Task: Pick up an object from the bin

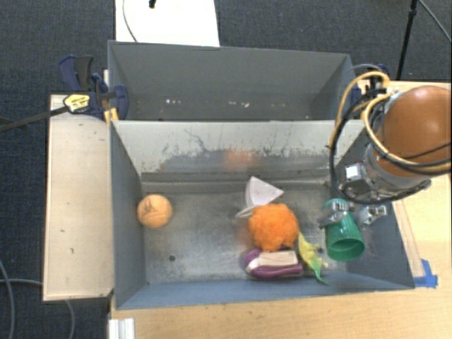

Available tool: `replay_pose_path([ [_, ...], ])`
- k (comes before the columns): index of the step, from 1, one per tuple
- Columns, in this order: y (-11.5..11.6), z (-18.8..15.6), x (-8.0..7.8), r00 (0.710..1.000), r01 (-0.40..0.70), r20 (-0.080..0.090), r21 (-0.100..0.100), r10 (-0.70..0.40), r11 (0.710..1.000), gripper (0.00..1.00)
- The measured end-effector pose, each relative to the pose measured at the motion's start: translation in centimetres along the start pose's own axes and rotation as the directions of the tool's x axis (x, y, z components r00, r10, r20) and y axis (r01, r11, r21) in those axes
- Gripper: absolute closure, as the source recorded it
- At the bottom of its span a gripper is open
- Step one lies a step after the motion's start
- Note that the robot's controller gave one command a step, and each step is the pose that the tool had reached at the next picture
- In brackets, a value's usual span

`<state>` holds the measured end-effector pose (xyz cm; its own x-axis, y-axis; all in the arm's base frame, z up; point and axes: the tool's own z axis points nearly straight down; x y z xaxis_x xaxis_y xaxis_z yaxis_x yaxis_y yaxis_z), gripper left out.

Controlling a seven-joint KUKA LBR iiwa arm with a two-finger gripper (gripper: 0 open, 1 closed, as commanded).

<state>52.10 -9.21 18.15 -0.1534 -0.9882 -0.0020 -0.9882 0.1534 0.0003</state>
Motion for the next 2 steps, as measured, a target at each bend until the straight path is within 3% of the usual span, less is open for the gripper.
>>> replay_pose_path([
  [2, 0.10, -0.14, -0.02, 1.000, -0.001, 0.001, -0.001, 0.001, 1.000, 1.00],
])
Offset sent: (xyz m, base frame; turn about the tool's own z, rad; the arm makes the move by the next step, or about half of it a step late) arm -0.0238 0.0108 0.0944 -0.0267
